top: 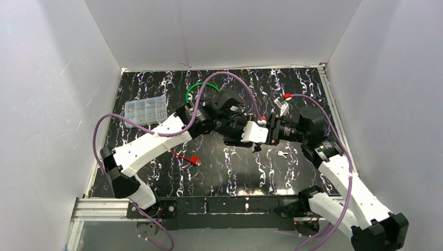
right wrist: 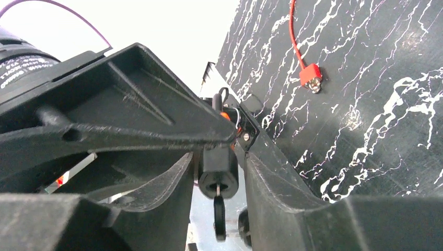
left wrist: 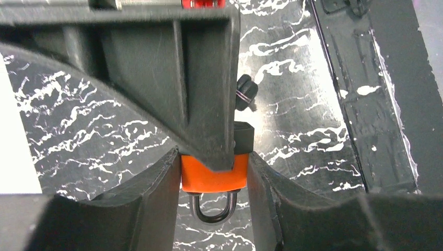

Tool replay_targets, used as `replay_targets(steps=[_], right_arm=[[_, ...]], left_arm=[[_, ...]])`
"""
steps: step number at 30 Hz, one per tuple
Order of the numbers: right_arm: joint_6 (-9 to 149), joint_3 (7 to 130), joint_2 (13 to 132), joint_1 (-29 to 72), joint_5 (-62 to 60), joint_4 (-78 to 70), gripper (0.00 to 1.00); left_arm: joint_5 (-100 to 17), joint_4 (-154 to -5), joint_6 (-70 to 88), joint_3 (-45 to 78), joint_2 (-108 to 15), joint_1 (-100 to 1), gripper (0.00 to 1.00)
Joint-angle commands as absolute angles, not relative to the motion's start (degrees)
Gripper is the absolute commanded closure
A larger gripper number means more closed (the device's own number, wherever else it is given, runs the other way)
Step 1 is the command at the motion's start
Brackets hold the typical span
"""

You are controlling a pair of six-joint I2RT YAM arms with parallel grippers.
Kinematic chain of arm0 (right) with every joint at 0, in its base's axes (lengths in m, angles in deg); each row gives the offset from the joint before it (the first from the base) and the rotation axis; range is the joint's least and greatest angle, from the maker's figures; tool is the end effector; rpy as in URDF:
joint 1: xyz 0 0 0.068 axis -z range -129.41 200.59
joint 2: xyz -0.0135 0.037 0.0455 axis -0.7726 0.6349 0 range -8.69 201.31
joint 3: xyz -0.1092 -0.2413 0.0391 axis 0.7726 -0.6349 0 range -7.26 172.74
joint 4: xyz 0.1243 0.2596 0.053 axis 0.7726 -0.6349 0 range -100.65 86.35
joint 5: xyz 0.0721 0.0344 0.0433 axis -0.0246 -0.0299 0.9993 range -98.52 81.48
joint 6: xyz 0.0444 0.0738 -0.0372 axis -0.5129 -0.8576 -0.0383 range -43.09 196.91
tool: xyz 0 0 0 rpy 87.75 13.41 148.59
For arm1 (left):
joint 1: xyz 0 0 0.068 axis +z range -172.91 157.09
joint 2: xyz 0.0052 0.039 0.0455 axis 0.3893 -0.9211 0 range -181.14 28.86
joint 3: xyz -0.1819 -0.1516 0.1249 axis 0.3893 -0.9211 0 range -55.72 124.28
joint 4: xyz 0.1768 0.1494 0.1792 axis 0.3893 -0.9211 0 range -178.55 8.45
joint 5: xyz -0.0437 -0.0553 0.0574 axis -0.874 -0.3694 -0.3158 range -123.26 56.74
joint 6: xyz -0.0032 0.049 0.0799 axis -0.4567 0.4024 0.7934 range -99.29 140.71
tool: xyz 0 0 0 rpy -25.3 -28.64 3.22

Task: Unlock with the key
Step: Unlock the lock.

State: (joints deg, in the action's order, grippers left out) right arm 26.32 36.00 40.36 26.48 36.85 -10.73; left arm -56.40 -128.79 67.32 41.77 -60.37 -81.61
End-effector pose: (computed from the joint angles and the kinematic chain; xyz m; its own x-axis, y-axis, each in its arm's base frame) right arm 0.2157 0.1625 0.3108 -0.8401 0.2188 -0.4964 -0.4271 0.2976 0.8538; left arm 0.1799 -0.3600 0.3761 0.4618 0.5268 -0.7136 0.8863 -0.2418 0.3951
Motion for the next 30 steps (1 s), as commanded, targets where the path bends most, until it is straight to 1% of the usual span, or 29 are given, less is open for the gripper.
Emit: replay_targets(steps=[1,4,5,7,9,11,12,14,15,16,17,18,19,20,26,30], right_arm=[[25.45,37.15,39.97,25.98,35.42,-6.51,0.50],[25.49,37.25,40.05,25.98,35.64,-6.50,0.50],[25.44,37.18,40.03,25.99,35.74,-6.23,0.52],[25.30,37.20,40.21,25.98,36.02,-5.68,0.62],[25.36,37.38,40.46,25.98,36.21,-5.87,0.77],[25.51,37.40,40.22,25.98,36.33,-6.64,0.95],[25.98,37.43,39.87,25.98,36.17,-7.46,0.99],[27.07,37.32,38.85,26.00,35.10,-9.21,0.99],[27.39,37.10,38.17,25.98,34.90,-9.51,0.99],[27.83,36.95,37.44,26.00,34.75,-9.81,0.99],[28.71,37.04,36.80,26.02,34.77,-10.43,0.99],[29.80,37.23,36.13,25.99,34.81,-11.33,0.99],[31.14,37.48,35.42,25.99,34.76,-12.58,0.99],[32.81,37.79,34.61,26.00,34.61,-14.15,0.99],[39.45,38.75,30.45,25.98,36.08,-18.27,0.99],[43.11,41.64,29.73,25.98,37.38,-21.26,0.99]], left_arm=[[-59.62,-124.79,67.40,43.36,-57.45,-82.48,1.00],[-60.02,-124.84,67.54,43.26,-57.30,-82.51,1.00],[-60.12,-124.81,67.60,43.21,-57.24,-82.51,1.00],[-59.97,-124.84,67.66,43.03,-57.17,-82.50,1.00],[-59.68,-124.87,68.00,42.66,-57.06,-82.50,1.00],[-59.06,-124.85,68.71,42.17,-56.83,-82.50,1.00],[-58.59,-124.82,68.95,41.95,-56.78,-82.52,1.00],[-57.37,-124.55,69.13,41.59,-56.79,-82.50,1.00],[-56.69,-124.32,69.08,41.42,-56.75,-82.50,0.97],[-56.03,-124.14,68.79,41.35,-56.71,-82.50,0.82],[-55.24,-123.77,67.99,41.34,-56.59,-82.50,0.52],[-54.48,-123.36,66.92,41.31,-56.42,-82.48,0.19],[-53.98,-123.22,66.10,41.37,-56.19,-82.39,0.04],[-54.01,-123.55,65.54,41.57,-55.90,-82.20,0.02],[-62.12,-129.50,63.91,41.19,-54.54,-79.15,0.02],[-74.69,-135.43,62.30,43.96,-56.19,-75.27,0.03]])
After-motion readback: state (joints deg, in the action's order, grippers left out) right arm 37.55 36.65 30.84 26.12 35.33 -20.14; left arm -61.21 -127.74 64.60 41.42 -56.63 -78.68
